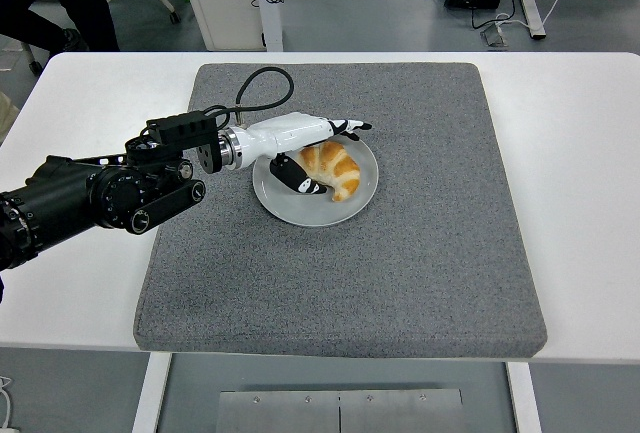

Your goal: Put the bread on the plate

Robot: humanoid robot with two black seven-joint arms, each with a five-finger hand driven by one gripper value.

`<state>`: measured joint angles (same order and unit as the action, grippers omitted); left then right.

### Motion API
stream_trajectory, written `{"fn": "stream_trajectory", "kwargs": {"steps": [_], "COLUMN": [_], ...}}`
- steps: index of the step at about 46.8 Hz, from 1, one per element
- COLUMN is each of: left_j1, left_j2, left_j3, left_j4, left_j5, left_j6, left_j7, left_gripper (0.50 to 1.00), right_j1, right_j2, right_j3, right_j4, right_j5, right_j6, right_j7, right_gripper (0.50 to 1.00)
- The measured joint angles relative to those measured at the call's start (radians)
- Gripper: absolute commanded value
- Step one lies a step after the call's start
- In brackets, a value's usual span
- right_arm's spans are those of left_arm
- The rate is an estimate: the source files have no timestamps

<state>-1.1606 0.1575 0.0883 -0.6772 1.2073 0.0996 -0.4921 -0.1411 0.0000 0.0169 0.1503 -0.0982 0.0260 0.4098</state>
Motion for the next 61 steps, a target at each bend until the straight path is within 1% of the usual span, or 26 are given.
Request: {"fn": "stream_trajectory", "kwargs": {"steps": [8, 13, 20, 25, 34, 38, 43, 48, 52, 54, 57, 61], "left_j1": [-0.014, -0.041, -0.104, -0.156, -0.214, -0.223, -0.222, -0.206, -0.18, -0.169, -0.156, -0.122], "left_j2": [0.011, 0.024, 0.091, 0.138, 0.164, 0.181, 0.194, 0.196, 0.196, 0.196, 0.195, 0.192], "left_j3": [-0.005, -0.013, -0.015, -0.019, -0.02, -0.025, -0.082, -0.132, -0.16, -0.182, -0.213, -0.28], "left_j4": [-0.01, -0.034, -0.114, -0.156, -0.157, -0.156, -0.152, -0.146, -0.143, -0.142, -0.141, -0.12], "left_j5": [0.0, -0.02, -0.104, -0.196, -0.395, -0.503, -0.645, -0.744, -0.827, -0.873, -0.925, -0.984], "left_j6": [-0.001, 0.0, -0.001, -0.002, -0.001, -0.002, -0.003, -0.004, -0.005, -0.005, -0.005, -0.005], "left_j7": [-0.001, -0.001, -0.001, 0.0, 0.01, 0.01, 0.011, 0.019, 0.031, 0.048, 0.085, 0.153], "left_gripper": [0.969, 0.971, 0.972, 0.972, 0.974, 0.974, 0.974, 0.974, 0.974, 0.975, 0.975, 0.975], "right_j1": [0.0, 0.0, 0.0, 0.0, 0.0, 0.0, 0.0, 0.0, 0.0, 0.0, 0.0, 0.0], "right_j2": [0.0, 0.0, 0.0, 0.0, 0.0, 0.0, 0.0, 0.0, 0.0, 0.0, 0.0, 0.0], "right_j3": [0.0, 0.0, 0.0, 0.0, 0.0, 0.0, 0.0, 0.0, 0.0, 0.0, 0.0, 0.0], "right_j4": [0.0, 0.0, 0.0, 0.0, 0.0, 0.0, 0.0, 0.0, 0.0, 0.0, 0.0, 0.0], "right_j5": [0.0, 0.0, 0.0, 0.0, 0.0, 0.0, 0.0, 0.0, 0.0, 0.0, 0.0, 0.0], "right_j6": [0.0, 0.0, 0.0, 0.0, 0.0, 0.0, 0.0, 0.0, 0.0, 0.0, 0.0, 0.0], "right_j7": [0.0, 0.0, 0.0, 0.0, 0.0, 0.0, 0.0, 0.0, 0.0, 0.0, 0.0, 0.0], "right_gripper": [1.0, 1.0, 1.0, 1.0, 1.0, 1.0, 1.0, 1.0, 1.0, 1.0, 1.0, 1.0]}}
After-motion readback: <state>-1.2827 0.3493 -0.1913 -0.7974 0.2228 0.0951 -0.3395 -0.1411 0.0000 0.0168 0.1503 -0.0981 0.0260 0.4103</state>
